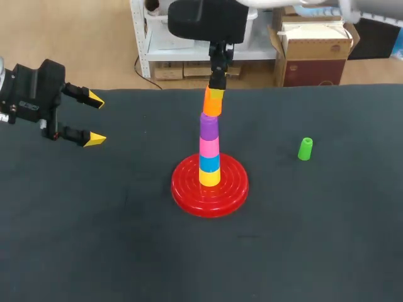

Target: Pick up and stack the cylinders on the red base in this order: pink,purple,orange,green

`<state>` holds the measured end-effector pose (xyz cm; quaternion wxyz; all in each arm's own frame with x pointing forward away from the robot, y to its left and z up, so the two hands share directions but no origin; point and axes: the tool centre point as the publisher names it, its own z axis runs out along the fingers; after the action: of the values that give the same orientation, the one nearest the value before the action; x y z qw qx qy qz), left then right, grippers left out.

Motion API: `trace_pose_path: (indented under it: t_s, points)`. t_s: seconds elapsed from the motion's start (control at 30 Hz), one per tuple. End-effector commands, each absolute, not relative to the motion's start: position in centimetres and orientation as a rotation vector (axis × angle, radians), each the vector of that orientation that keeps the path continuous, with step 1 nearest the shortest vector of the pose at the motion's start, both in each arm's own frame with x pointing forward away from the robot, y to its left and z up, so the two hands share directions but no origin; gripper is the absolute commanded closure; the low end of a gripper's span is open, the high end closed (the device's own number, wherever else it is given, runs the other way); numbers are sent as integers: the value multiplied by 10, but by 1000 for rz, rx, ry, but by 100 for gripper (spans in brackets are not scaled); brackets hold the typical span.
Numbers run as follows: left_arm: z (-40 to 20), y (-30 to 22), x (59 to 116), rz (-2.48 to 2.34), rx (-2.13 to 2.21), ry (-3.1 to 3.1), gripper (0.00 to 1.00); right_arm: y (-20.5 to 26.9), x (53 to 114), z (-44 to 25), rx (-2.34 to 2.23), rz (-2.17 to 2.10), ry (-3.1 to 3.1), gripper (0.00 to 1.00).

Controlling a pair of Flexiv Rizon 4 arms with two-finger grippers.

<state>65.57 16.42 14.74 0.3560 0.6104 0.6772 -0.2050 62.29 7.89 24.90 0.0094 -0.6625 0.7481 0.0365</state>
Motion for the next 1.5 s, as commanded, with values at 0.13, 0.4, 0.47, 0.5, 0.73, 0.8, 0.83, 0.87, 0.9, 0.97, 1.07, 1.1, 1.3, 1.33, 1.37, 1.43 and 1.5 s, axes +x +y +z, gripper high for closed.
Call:
trace_pose_path:
  t_s: [0.13,0.4,0.47,0.5,0.73,0.8,0.83,0.87,0.9,0.97,1.07,1.1,1.3,1.33,1.37,1.43,1.5]
  points:
    - [147,165,655,-528,1578,1748,0,83,637,242,-2113,118,2392,100]
    - [147,165,655,-528,1578,1748,0,83,644,238,-2106,101,2402,100]
    - [147,165,655,-528,1578,1748,0,84,647,238,-2107,101,2401,100]
    - [147,165,655,-528,1578,1748,0,85,648,238,-2111,99,2400,100]
    - [147,165,655,-528,1578,1748,0,90,651,234,-2147,98,2392,100]
    - [147,165,655,-528,1578,1748,0,89,649,232,-2150,100,2394,100]
    - [147,165,655,-528,1578,1748,0,89,649,231,-2152,103,2396,100]
    - [147,165,655,-528,1578,1748,0,89,648,231,-2155,104,2400,100]
    - [147,165,655,-528,1578,1748,0,89,647,230,-2155,104,2402,100]
    - [147,165,655,-528,1578,1748,0,88,647,229,-2152,105,2405,100]
    - [147,165,655,-528,1578,1748,0,89,647,229,-2148,111,2406,100]
    - [147,165,655,-528,1578,1748,0,89,648,230,-2145,110,2403,100]
    - [147,165,655,-528,1578,1748,0,89,646,238,-2152,94,2389,100]
    - [147,165,655,-528,1578,1748,0,89,644,239,-2153,92,2388,100]
    - [147,165,655,-528,1578,1748,0,89,643,240,-2157,88,2389,100]
    - [147,165,655,-528,1578,1748,0,87,639,239,-2160,87,2393,100]
    - [147,165,655,-528,1578,1748,0,87,636,237,-2159,93,2399,100]
